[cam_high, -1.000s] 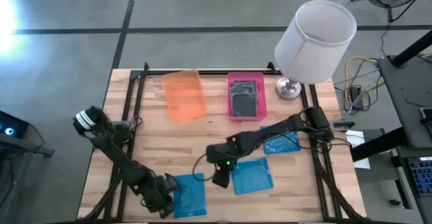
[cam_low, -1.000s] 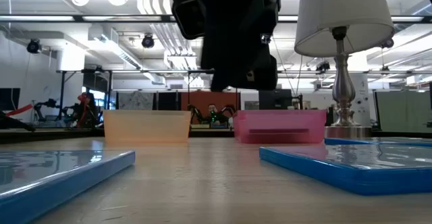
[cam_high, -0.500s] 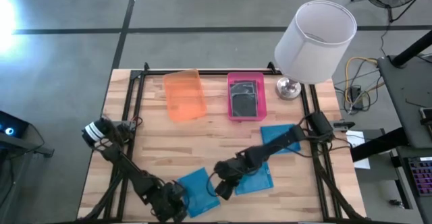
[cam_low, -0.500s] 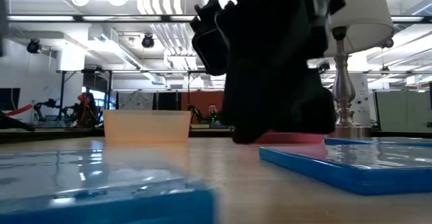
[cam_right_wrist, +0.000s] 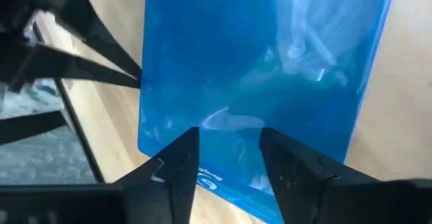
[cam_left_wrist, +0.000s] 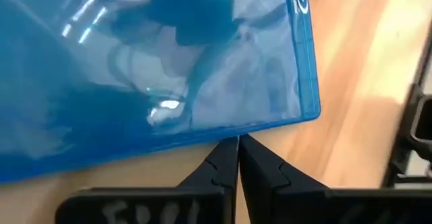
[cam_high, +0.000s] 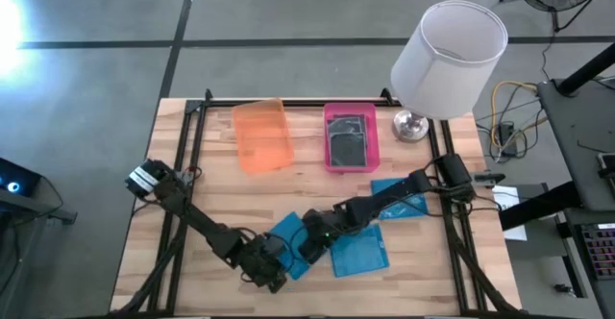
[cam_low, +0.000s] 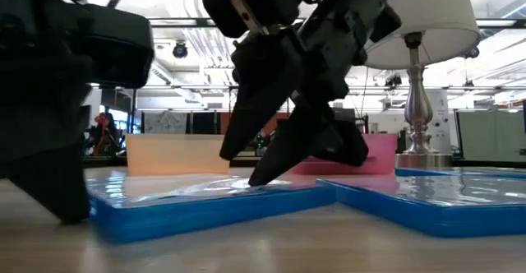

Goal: Pick & place jewel cases by type
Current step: Put the bottom left blue CD case into the orange bin

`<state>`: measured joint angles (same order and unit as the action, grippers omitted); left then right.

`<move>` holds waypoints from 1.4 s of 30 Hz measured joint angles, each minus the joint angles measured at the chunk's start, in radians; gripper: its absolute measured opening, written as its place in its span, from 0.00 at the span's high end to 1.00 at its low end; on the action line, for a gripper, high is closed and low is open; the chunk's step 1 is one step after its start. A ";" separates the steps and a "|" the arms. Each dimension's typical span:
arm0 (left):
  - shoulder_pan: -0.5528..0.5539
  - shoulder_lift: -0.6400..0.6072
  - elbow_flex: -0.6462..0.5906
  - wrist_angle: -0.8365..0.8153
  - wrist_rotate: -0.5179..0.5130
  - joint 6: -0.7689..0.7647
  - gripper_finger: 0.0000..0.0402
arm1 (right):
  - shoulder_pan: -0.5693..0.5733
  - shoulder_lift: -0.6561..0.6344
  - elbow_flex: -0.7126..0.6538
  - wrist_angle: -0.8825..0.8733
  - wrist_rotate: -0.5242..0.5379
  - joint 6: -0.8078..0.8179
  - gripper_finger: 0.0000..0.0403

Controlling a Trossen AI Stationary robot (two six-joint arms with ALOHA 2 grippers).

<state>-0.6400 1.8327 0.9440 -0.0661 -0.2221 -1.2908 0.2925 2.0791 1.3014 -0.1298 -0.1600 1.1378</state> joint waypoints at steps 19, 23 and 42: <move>-0.025 -0.140 -0.124 -0.031 -0.142 -0.185 1.00 | -0.131 -0.079 -0.002 -0.185 0.026 -0.176 0.43; -0.024 -0.122 -0.158 0.088 -0.137 -0.205 1.00 | -0.134 -0.025 0.005 -0.132 -0.034 -0.183 0.42; 0.016 -0.115 -0.192 0.110 -0.105 -0.173 1.00 | -0.129 0.043 0.043 0.197 -0.332 -0.223 0.45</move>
<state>-0.6235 1.7180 0.7517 0.0436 -0.3270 -1.4635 0.1631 2.1216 1.3449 0.0669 -0.4920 0.9147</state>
